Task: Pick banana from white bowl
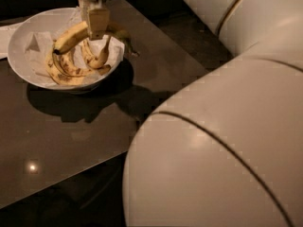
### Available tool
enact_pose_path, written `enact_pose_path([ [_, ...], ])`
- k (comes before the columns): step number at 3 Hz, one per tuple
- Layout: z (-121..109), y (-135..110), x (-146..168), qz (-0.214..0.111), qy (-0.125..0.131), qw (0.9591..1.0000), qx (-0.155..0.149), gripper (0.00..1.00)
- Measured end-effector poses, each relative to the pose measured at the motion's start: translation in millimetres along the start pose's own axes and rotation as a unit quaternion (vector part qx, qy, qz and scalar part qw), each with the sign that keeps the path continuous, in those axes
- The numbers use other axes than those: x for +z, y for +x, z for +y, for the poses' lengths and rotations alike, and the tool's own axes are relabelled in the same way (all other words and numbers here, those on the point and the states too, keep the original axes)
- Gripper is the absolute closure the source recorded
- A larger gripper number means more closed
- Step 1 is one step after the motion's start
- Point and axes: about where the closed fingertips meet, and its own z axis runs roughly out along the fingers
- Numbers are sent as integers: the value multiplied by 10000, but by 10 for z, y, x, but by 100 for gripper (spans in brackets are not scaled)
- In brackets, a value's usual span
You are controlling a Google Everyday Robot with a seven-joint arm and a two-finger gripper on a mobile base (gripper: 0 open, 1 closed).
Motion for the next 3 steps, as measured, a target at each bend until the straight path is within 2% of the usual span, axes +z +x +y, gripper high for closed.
enact_pose_path([
  [1,48,36,-39,24,-19,10000,60,100],
  [2,264,153,-142,70,-163,9991,383,100],
  [3,488,250,-261,168,-328,9963,773,100],
])
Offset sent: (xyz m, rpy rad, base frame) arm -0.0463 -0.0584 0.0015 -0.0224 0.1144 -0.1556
